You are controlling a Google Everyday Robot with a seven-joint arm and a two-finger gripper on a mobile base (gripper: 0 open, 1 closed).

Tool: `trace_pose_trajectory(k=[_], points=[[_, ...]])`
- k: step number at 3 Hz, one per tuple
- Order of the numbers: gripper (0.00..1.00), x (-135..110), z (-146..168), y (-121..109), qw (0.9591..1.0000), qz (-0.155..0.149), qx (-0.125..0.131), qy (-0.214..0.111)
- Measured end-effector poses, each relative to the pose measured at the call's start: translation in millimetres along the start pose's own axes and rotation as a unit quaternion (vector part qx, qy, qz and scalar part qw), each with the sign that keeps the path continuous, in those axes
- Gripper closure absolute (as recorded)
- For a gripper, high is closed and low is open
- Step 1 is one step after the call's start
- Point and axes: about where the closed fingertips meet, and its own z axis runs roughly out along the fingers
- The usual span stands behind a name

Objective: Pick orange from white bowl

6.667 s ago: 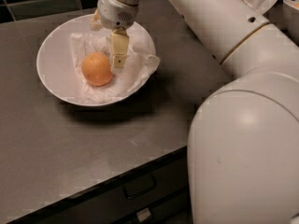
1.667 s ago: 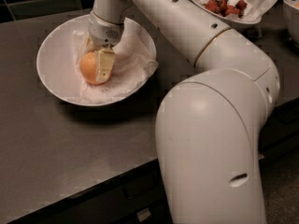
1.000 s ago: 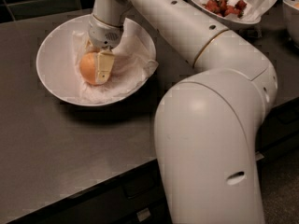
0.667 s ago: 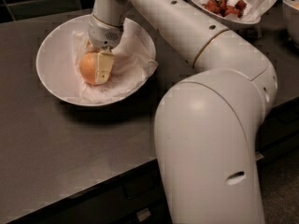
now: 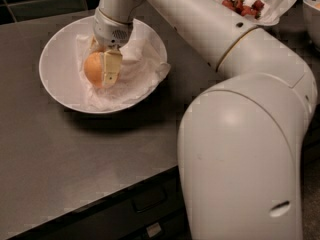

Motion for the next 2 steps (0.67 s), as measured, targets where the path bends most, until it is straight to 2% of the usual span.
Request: trace_pose_trajectory(k=[1, 2], points=[[1.0, -15.2, -31.3, 10.3, 0.9988, -0.015, 0.045, 0.01], [1.0, -19.3, -36.6, 11.9, 0.9985, -0.018, 0.05, 0.01]])
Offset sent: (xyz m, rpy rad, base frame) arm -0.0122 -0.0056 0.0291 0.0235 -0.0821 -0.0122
